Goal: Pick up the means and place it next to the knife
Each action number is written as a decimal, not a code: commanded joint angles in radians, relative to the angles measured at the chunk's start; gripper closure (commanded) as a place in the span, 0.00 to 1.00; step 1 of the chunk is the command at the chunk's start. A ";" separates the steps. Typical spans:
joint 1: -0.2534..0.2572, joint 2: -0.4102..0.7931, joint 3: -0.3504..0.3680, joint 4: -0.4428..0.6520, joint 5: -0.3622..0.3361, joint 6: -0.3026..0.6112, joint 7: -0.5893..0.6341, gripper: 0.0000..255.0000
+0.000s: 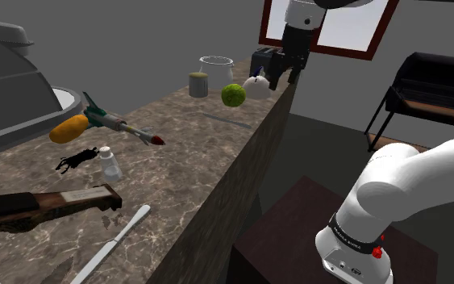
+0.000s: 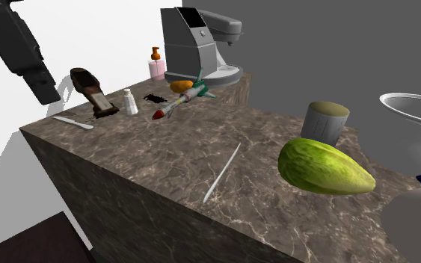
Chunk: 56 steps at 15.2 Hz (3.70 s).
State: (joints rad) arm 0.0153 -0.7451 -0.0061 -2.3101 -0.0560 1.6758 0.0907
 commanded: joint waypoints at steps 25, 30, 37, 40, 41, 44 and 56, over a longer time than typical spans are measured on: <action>0.014 0.905 -0.197 0.428 0.070 0.341 -0.552 0.00; -0.007 1.077 -0.186 0.579 0.099 0.334 -0.629 0.00; -0.009 1.112 -0.183 0.523 0.107 0.424 -0.634 0.00; -0.009 1.112 -0.183 0.523 0.107 0.424 -0.634 0.00; -0.009 1.112 -0.183 0.523 0.107 0.424 -0.634 0.00; -0.009 1.112 -0.183 0.523 0.107 0.424 -0.634 0.00; -0.009 1.106 -0.183 0.529 0.106 0.413 -0.633 1.00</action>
State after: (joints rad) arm 0.0063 0.3655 -0.1888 -1.7828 0.0509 2.0948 -0.5428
